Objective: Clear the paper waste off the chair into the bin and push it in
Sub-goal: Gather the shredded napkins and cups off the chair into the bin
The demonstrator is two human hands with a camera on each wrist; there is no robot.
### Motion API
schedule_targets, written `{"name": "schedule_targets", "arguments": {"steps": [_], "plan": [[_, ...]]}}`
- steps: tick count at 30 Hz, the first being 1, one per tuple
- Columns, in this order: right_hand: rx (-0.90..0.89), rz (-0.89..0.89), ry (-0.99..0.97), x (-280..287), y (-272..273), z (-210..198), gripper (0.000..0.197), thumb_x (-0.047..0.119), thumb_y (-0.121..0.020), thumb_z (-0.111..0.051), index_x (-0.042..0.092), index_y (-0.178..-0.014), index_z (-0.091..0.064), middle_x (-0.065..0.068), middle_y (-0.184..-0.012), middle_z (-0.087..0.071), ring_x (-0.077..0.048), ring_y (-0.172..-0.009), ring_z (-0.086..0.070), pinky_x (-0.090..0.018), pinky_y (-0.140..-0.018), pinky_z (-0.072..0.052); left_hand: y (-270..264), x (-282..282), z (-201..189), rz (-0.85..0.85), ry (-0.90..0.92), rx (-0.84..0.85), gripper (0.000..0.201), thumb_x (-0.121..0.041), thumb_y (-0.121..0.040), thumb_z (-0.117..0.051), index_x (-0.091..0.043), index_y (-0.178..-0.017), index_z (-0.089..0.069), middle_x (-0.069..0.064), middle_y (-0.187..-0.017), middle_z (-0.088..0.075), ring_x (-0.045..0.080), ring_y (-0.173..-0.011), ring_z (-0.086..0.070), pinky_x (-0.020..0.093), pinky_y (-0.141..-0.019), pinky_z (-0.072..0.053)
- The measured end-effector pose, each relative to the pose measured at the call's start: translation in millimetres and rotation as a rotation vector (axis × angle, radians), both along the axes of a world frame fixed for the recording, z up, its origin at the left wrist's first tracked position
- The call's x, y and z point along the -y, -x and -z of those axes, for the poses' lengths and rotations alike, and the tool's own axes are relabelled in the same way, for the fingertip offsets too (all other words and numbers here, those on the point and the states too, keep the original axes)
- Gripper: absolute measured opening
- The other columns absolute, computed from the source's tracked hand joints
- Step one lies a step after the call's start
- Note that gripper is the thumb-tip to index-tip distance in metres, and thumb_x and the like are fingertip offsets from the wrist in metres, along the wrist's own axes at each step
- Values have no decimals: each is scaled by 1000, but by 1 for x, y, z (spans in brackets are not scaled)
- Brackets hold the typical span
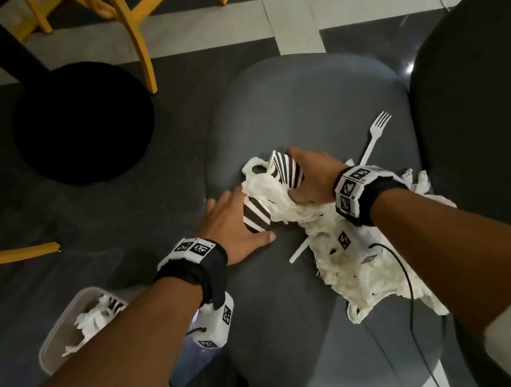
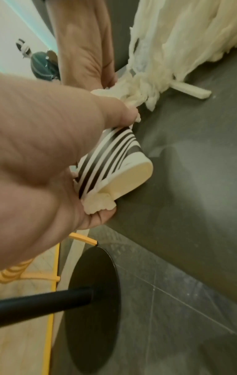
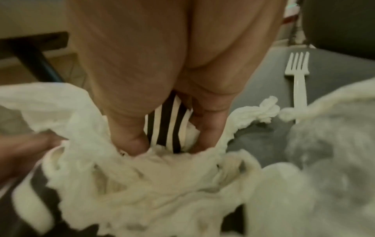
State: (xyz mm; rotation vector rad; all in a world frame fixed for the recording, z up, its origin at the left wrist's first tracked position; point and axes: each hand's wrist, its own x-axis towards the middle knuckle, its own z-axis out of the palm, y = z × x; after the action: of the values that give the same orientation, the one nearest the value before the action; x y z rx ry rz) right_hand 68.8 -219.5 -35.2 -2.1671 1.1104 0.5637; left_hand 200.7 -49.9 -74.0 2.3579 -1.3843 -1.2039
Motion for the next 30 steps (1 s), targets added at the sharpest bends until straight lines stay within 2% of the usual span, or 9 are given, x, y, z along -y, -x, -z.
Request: {"name": "schedule_targets", "arguments": {"steps": [3, 6, 10, 13, 18, 23, 26, 28, 30], "plan": [[105, 56, -61, -27, -8, -4, 66, 27, -80, -73, 27, -140, -45, 5, -115, -63, -18, -102, -61, -29, -86, -48, 1, -13, -4, -115, 107, -93, 89, -66, -60, -76, -28, -135, -46, -4, -135, -53, 25, -129, -46, 44, -109, -40], [173, 122, -82, -57, -25, -9, 55, 27, -82, -72, 23, -133, -51, 7, -109, -63, -15, -95, -61, -29, -80, -46, -2, -33, -13, -293, 264, -265, 66, -51, -62, -85, -28, -119, -60, -10, -118, -66, 10, -111, -62, 33, -96, -52], [254, 230, -113, -103, -53, -19, 44, 23, -80, -73, 21, -121, -57, 4, -105, -67, -16, -92, -64, -31, -82, -51, -18, -78, -15, -492, 292, -401, 72, -52, -59, -88, -31, -120, -56, -15, -114, -69, 2, -105, -66, 34, -93, -57], [254, 207, -160, -148, -78, -26, 47, 21, -82, -71, 18, -126, -55, 6, -104, -65, -15, -92, -62, -28, -80, -48, -38, -123, -17, -573, 261, -425, 71, -50, -58, -90, -31, -118, -58, -14, -109, -72, 2, -100, -69, 36, -90, -59], [216, 148, -229, -235, -126, -6, 39, 26, -82, -70, 20, -118, -55, 0, -108, -68, -14, -90, -60, -23, -77, -43, -76, -219, -13, -652, 203, -370, 53, -42, -62, -91, -31, -104, -61, -12, -96, -74, -1, -87, -69, 25, -76, -58], [158, 146, -357, -328, -180, 47, 41, 24, -84, -70, 19, -122, -54, -2, -115, -65, -21, -108, -64, -28, -86, -48, -121, -311, 23, -596, 175, -336, 17, -24, -76, -80, -25, -89, -69, -8, -83, -75, 5, -81, -72, 33, -69, -58], [152, 201, -404, -372, -201, 91, 35, 27, -87, -67, 18, -118, -56, -2, -114, -66, -23, -108, -64, -31, -87, -48, -145, -352, 56, -658, 122, -336, 35, -18, -71, -87, -24, -100, -68, -8, -93, -75, 2, -89, -71, 29, -76, -58], [151, 255, -419, -394, -210, 121, 37, 28, -87, -65, 16, -121, -57, -4, -116, -67, -24, -107, -64, -31, -87, -49, -159, -374, 90, -696, 30, -242, 61, -39, -62, -91, -28, -113, -60, -11, -108, -68, 5, -101, -65, 28, -85, -54], [168, 318, -427, -408, -215, 148, 38, 31, -89, -62, 17, -124, -57, -2, -113, -67, -22, -104, -64, -29, -86, -47, -166, -389, 126, -691, -57, -106, 85, -68, -49, -85, -36, -120, -53, -7, -121, -60, 16, -117, -56, 37, -98, -52]]}}
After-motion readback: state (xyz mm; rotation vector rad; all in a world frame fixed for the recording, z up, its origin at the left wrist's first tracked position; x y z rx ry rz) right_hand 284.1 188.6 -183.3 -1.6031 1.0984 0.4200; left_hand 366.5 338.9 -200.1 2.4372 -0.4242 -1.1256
